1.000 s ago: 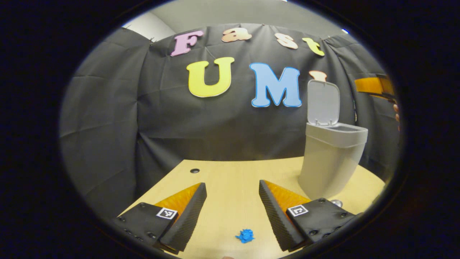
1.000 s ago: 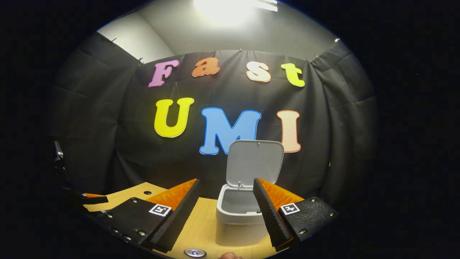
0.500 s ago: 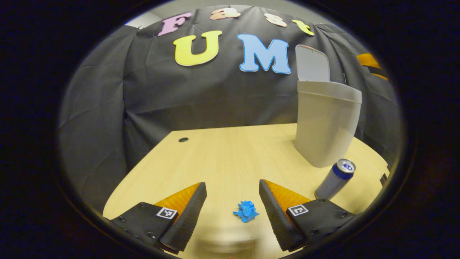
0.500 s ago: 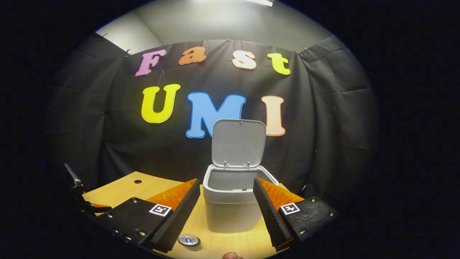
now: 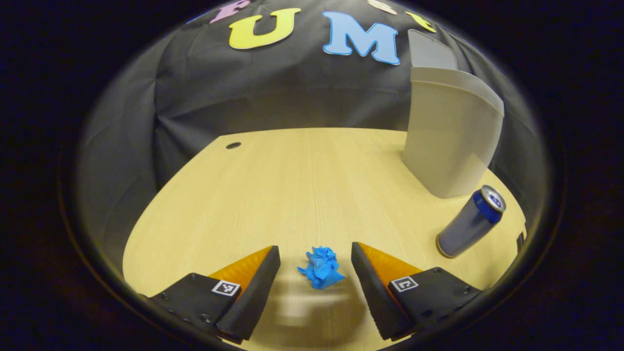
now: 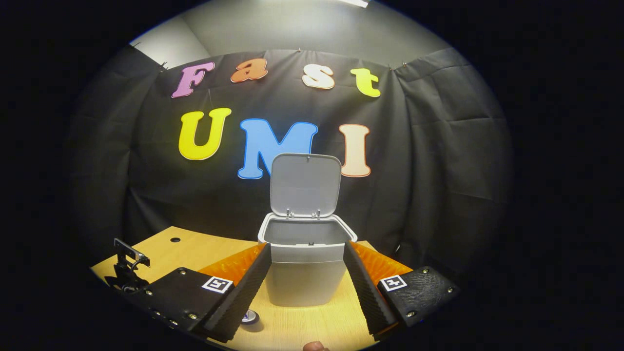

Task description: Press the lid of the desktop garbage bin to open it, pick up the crumpled paper on the desktop and throw it into the bin, then pick up the pop can on the desktop and drop it into the bin, and finally close the garbage bin lid.

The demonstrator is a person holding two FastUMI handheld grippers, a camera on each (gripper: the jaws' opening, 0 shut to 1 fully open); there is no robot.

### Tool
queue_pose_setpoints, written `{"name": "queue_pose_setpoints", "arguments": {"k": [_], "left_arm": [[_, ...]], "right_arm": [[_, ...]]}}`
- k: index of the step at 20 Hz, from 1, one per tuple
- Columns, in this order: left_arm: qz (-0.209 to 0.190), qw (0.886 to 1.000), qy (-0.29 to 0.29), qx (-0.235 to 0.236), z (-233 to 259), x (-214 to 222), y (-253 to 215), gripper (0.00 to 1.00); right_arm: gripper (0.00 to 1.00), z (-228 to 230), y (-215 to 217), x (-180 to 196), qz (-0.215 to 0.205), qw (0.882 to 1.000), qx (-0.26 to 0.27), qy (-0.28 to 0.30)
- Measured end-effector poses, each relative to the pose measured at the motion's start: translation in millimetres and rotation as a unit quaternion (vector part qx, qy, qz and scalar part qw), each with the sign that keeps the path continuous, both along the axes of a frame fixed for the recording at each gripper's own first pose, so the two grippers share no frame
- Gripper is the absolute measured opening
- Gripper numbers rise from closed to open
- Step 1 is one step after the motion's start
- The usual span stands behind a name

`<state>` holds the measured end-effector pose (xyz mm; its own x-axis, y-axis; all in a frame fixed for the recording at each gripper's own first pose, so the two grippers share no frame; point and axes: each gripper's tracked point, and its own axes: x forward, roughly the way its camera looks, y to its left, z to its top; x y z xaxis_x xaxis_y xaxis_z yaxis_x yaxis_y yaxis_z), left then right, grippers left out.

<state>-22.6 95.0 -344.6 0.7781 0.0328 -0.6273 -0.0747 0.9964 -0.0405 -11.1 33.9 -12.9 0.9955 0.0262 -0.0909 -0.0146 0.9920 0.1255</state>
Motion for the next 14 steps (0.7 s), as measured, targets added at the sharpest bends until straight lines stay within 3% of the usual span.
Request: {"name": "queue_pose_setpoints", "arguments": {"k": [2,3,8,9,10,14], "left_arm": [[-0.003,1.0,0.019,0.002,-9.6,0.9,-2.0,0.97],[-0.005,1.0,0.027,0.004,-13.1,1.2,-3.6,1.0],[0.003,0.999,0.046,0.005,-25.5,2.8,-2.0,0.77],[0.007,0.999,0.047,0.009,-23.7,1.5,-0.7,0.65],[0.008,0.999,0.044,0.007,-23.6,2.5,0.0,0.68],[0.016,0.999,0.037,0.01,-24.3,6.0,2.4,0.51]], "right_arm": [[0.95,-3.7,-1.2,2.4,0.001,1.0,0.007,0.007],[0.95,-5.0,-1.5,4.3,0.002,1.0,0.01,0.01],[0.95,-9.7,-6.6,6.5,0.0,1.0,0.016,0.016],[0.95,-9.7,-8.8,7.4,-0.001,1.0,0.016,0.017],[0.95,-11.3,-10.4,7.9,-0.002,1.0,0.016,0.019],[0.95,-18.4,-17.6,9.1,-0.003,0.999,0.025,0.027]]}}
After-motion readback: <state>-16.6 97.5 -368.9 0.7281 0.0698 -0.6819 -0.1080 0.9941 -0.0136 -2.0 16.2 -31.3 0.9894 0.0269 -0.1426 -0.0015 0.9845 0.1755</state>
